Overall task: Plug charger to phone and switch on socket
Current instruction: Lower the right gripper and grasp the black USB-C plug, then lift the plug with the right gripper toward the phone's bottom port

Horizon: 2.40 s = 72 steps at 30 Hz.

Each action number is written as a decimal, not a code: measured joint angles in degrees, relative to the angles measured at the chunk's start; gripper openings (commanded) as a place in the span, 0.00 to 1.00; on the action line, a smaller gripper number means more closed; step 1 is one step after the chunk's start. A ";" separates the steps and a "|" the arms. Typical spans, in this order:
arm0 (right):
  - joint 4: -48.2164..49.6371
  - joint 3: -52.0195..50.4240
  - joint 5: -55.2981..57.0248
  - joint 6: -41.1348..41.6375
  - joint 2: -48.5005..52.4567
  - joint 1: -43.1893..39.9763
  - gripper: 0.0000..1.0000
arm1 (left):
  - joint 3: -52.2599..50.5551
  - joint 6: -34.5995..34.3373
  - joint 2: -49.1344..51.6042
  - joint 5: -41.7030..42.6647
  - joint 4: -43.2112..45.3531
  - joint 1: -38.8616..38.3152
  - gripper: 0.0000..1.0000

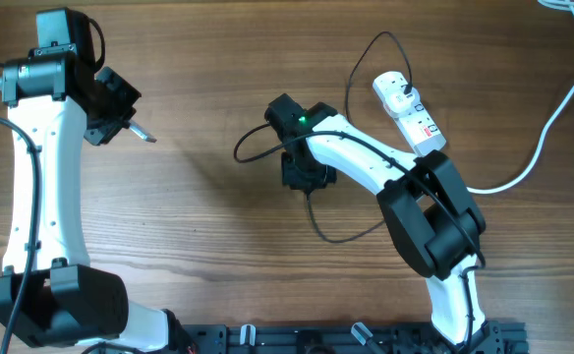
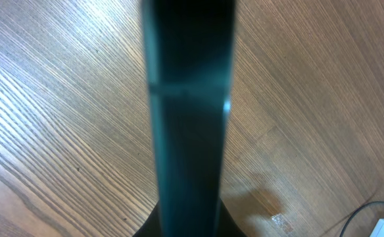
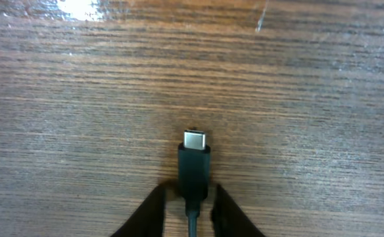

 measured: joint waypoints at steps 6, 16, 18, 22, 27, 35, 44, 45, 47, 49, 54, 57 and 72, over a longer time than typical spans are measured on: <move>-1.07 0.00 0.02 0.17 0.00 0.00 0.22 | 0.00 0.00 0.00 0.00 0.00 0.00 0.04; -0.76 0.00 0.02 0.13 0.00 0.00 0.10 | 0.00 0.00 0.00 0.00 0.00 0.00 0.04; -0.20 0.00 0.02 0.15 0.00 0.00 0.05 | 0.00 0.00 0.00 0.00 0.00 0.00 0.04; 0.20 0.00 0.00 -0.31 0.00 0.00 0.04 | 0.00 -0.02 0.00 0.68 0.02 0.00 0.04; -0.42 0.35 -1.33 -3.02 -0.02 -0.11 0.04 | 0.00 0.39 0.00 4.90 1.27 0.00 0.04; -4.66 3.34 -10.73 -14.12 -12.79 -0.11 0.04 | -0.04 15.80 0.00 33.55 9.14 0.00 0.04; -5.22 4.70 -19.08 -19.50 -32.04 -0.04 0.04 | -0.11 21.05 0.00 57.81 18.03 -5.05 0.04; -5.22 4.70 -20.02 -19.63 -32.04 -0.04 0.04 | -0.11 21.18 0.00 59.10 19.23 -6.01 0.04; -5.18 4.70 -22.01 -19.71 -31.93 -0.04 0.04 | -0.11 21.27 0.00 61.53 21.79 -8.15 0.04; -4.76 4.70 -23.37 -19.76 -31.93 -0.04 0.04 | -0.11 21.29 0.00 63.04 23.54 -10.19 0.04; -3.89 4.70 -24.61 -20.00 -31.93 -0.04 0.04 | -0.11 21.27 0.00 63.39 24.39 -12.96 0.04; -3.89 4.70 -24.44 -20.65 -32.61 -0.04 0.04 | -0.11 21.27 0.00 62.53 24.39 -13.42 0.04; 0.13 4.70 -21.86 -18.71 -38.03 -0.04 0.04 | -0.11 21.22 0.00 66.31 24.39 -13.42 0.04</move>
